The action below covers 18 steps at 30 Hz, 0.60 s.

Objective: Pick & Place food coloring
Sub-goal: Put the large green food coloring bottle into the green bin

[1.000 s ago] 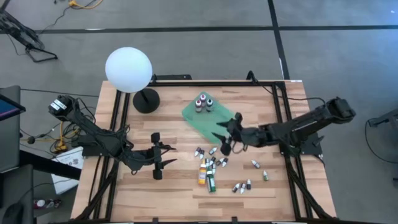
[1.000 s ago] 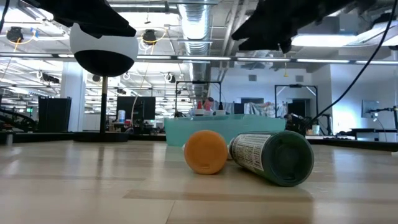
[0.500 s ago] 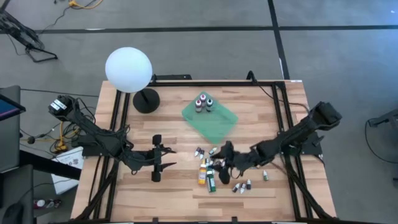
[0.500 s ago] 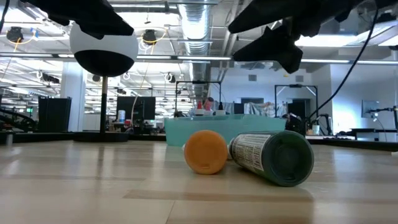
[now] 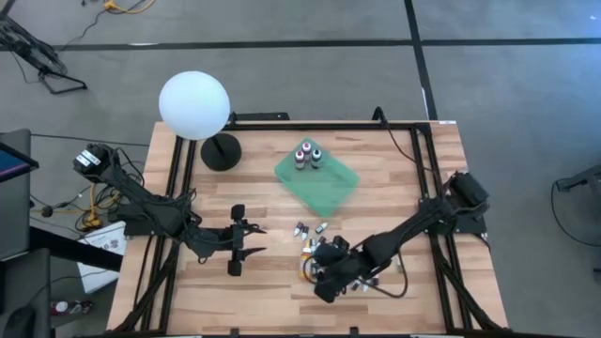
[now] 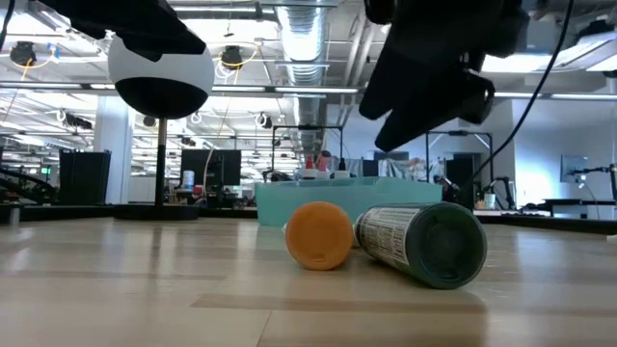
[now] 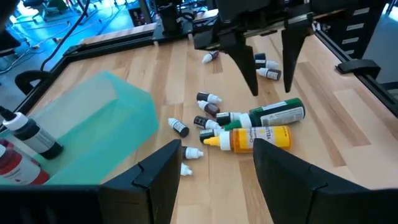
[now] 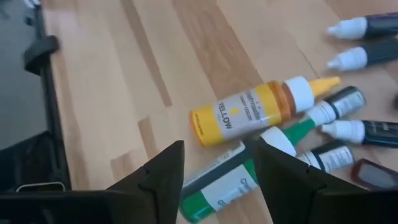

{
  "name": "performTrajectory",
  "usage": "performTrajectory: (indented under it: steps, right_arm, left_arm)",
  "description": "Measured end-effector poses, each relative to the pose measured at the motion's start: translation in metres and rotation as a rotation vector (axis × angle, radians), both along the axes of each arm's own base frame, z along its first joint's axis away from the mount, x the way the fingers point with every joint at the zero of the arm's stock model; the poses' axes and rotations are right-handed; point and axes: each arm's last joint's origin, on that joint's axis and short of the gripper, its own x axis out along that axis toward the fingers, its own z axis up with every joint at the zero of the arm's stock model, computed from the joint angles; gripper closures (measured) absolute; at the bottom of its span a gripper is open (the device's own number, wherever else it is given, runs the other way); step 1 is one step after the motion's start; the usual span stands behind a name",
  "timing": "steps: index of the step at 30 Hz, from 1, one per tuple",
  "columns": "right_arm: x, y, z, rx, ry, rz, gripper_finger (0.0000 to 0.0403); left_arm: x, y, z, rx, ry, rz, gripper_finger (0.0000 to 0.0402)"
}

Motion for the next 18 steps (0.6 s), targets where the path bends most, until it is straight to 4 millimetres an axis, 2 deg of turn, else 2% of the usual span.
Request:
performTrajectory:
  steps: [4, 9, 18]
  right_arm:
    - [0.010, 0.001, 0.011, -0.007, 0.061, -0.046, 0.0225]
    - [0.019, -0.001, 0.011, -0.005, 0.137, -0.075, 0.0223]
    - [0.018, -0.005, 0.004, 0.049, 0.223, -0.160, 0.0220]
  left_arm:
    - [0.000, 0.000, 0.000, -0.001, 0.000, -0.002, 0.0208]
    - [0.000, 0.000, 0.000, -0.002, 0.002, -0.004, 0.0208]
    - [0.000, 0.000, -0.001, 0.003, 0.011, -0.005, 0.0208]
